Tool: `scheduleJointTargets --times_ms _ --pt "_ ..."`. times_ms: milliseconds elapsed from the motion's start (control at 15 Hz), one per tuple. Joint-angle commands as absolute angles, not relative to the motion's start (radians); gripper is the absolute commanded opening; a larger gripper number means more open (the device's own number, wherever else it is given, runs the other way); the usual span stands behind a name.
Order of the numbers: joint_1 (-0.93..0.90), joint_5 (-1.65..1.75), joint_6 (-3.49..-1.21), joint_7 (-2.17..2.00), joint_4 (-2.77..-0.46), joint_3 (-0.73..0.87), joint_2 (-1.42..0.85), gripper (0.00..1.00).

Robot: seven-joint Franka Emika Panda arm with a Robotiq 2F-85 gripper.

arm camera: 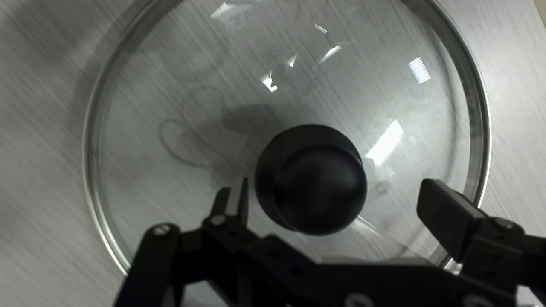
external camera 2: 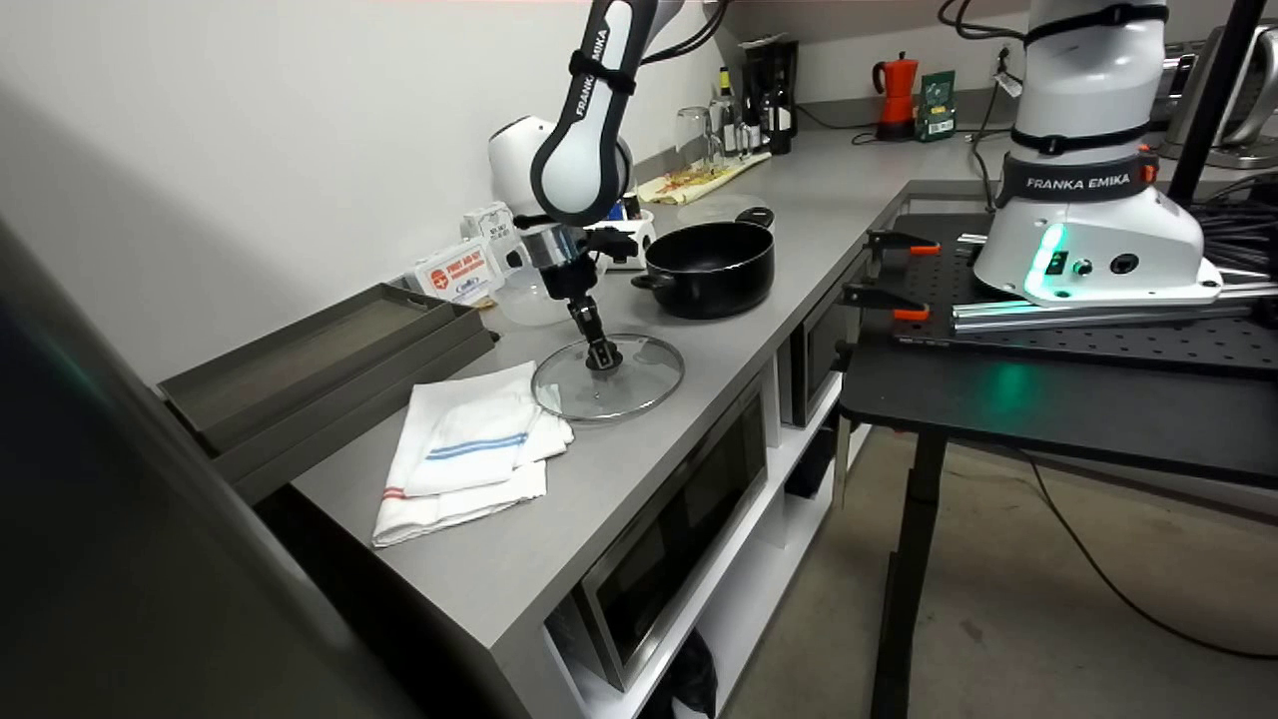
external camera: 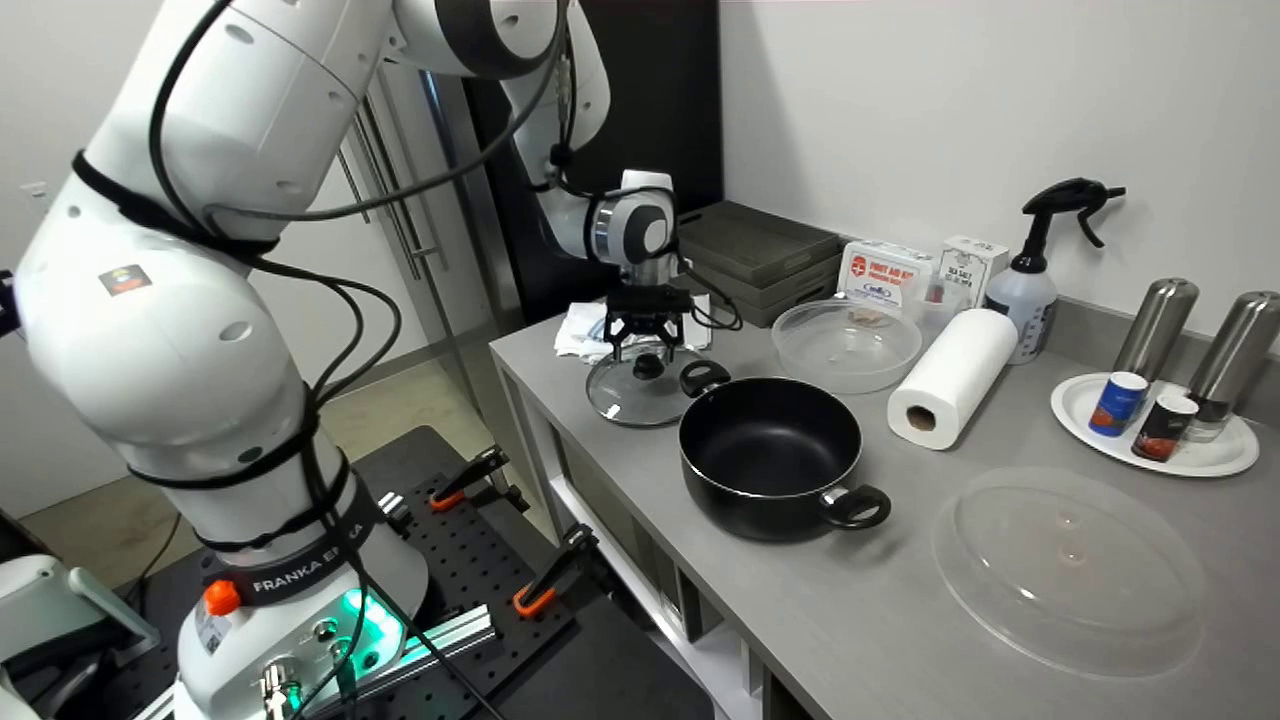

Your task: Place the glass lid on the pot

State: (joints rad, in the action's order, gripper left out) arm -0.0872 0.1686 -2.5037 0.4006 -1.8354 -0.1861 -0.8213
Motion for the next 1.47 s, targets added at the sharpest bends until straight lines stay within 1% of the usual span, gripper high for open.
scheduleJointTargets --times_ms 0,133,267,400,533,733,867,1400 --pt "-0.087 0.165 -2.513 0.401 -1.795 -0.192 -0.854 0.99" --pt "-0.087 0.166 -2.510 0.400 -1.786 -0.191 -0.859 0.95" --pt "-0.085 0.164 -2.510 0.399 -1.784 -0.191 -0.861 0.76" --pt "-0.081 0.163 -2.513 0.399 -1.786 -0.190 -0.857 0.54" --pt "-0.073 0.162 -2.518 0.400 -1.788 -0.189 -0.854 0.40" --pt "-0.064 0.157 -2.525 0.401 -1.795 -0.190 -0.845 0.33" --pt "-0.059 0.155 -2.530 0.402 -1.803 -0.190 -0.837 0.24" --pt "-0.074 0.171 -2.543 0.380 -1.847 -0.181 -0.780 0.23"
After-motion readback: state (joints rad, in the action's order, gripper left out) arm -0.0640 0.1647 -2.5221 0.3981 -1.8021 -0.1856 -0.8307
